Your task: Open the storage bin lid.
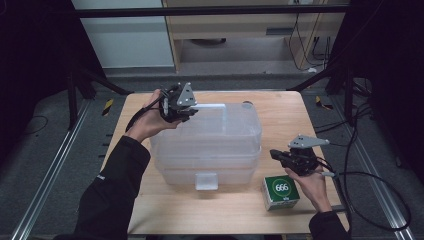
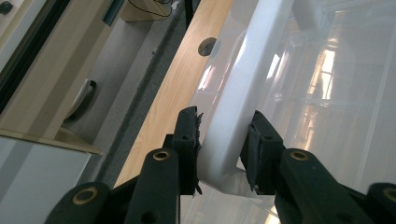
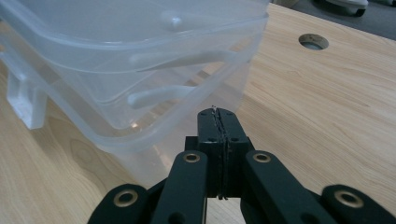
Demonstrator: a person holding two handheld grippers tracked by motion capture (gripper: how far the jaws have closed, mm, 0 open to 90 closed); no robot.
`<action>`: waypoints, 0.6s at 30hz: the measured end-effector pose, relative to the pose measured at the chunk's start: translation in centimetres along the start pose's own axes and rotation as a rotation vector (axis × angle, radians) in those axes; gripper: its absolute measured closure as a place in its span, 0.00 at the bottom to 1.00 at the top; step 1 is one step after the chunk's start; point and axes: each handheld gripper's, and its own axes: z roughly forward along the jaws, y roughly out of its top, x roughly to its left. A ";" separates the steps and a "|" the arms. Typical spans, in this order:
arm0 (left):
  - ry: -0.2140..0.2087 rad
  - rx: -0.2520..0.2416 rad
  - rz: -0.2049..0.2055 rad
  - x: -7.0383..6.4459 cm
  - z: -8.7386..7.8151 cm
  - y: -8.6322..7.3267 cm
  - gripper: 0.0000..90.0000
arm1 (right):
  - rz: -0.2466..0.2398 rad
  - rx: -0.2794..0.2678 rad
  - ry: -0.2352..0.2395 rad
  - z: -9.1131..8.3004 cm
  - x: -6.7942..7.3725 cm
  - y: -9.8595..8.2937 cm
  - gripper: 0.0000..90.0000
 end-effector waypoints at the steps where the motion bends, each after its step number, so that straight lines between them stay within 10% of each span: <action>1: 0.001 0.005 0.000 0.1 0.0 0.0 0.76 | 0.000 -0.002 0.006 0.0 0.1 0.1 1.00; 18: 0.028 -0.001 -0.032 1.2 0.5 0.3 0.75 | -0.018 -0.055 0.072 0.1 1.6 1.0 1.00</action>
